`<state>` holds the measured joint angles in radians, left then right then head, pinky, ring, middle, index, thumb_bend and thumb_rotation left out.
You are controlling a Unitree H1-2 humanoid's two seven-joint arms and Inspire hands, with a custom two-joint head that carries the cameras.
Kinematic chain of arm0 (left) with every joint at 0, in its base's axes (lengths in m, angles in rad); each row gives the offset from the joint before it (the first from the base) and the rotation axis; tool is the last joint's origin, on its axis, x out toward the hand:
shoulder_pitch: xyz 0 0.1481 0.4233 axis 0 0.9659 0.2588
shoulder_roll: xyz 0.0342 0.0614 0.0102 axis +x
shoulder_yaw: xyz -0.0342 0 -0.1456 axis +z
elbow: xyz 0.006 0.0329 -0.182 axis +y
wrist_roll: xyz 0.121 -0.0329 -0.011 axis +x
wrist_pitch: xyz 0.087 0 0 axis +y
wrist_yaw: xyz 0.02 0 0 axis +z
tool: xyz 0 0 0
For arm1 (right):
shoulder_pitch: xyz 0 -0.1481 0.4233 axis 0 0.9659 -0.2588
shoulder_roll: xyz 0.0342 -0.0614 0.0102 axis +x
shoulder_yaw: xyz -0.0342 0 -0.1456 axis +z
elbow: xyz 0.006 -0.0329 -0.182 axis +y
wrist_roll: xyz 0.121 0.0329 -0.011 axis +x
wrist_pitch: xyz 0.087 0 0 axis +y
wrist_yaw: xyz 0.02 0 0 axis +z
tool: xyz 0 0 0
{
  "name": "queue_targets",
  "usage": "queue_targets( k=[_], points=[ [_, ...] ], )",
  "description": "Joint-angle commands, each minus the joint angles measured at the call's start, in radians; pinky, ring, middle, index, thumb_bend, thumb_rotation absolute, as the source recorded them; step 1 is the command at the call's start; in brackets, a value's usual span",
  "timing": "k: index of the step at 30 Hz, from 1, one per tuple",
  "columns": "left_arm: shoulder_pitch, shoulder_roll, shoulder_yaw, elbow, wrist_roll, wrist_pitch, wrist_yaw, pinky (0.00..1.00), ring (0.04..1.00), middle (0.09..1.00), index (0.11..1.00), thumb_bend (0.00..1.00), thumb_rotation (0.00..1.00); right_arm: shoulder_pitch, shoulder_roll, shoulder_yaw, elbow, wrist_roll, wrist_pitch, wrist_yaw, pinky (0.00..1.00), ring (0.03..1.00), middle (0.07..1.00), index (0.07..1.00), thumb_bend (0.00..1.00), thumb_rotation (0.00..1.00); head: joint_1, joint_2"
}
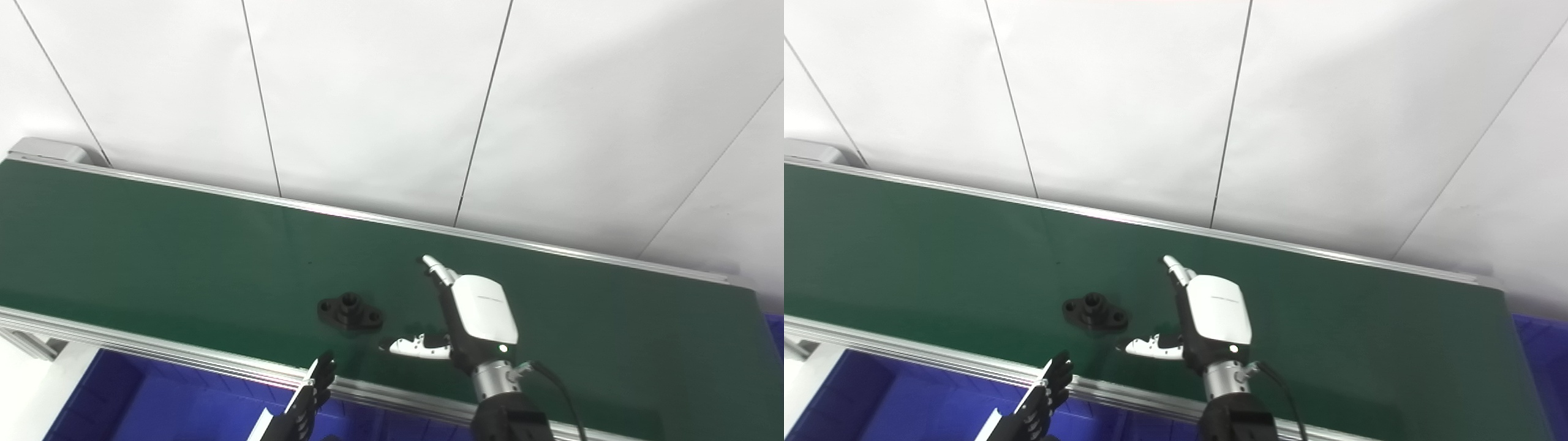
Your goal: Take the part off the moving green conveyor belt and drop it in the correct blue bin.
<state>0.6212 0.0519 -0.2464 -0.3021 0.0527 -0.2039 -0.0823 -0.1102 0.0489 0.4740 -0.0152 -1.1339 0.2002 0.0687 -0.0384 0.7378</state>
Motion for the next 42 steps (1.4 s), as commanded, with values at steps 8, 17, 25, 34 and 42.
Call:
queue_targets(
  k=[8,17,25,34,42],
  points=[
    [0.009,-0.013,-0.012,-0.032,0.009,-0.013,0.002,1.00,1.000,1.000,1.000,0.80,0.78,-0.091,0.008,0.035,0.077,-0.047,0.029,-0.038,0.57,0.653,0.744,0.817,0.91,0.53,0.008,0.008],
    [0.015,-0.022,-0.024,-0.044,0.020,-0.007,0.005,0.99,1.000,1.000,1.000,0.80,0.78,-0.123,0.009,0.075,0.156,-0.050,0.041,-0.053,0.53,0.619,0.734,0.803,0.91,0.53,0.025,0.015],
    [0.026,-0.033,-0.032,-0.062,0.032,0.007,0.003,0.96,0.998,1.000,1.000,0.80,0.79,-0.138,0.022,0.109,0.209,-0.042,0.053,-0.067,0.48,0.593,0.723,0.778,0.90,0.52,0.038,0.026],
    [0.036,-0.041,-0.041,-0.078,0.043,0.016,0.004,0.93,0.982,1.000,1.000,0.80,0.79,-0.122,0.018,0.117,0.274,0.025,0.039,-0.096,0.25,0.332,0.457,0.658,0.72,0.30,0.054,0.037],
    [0.041,-0.038,-0.050,-0.091,0.029,0.023,0.001,0.93,0.979,1.000,1.000,0.78,0.77,-0.105,-0.015,0.158,0.363,0.054,0.018,-0.226,0.11,0.166,0.267,0.488,0.52,0.15,0.064,0.046]
  ],
)
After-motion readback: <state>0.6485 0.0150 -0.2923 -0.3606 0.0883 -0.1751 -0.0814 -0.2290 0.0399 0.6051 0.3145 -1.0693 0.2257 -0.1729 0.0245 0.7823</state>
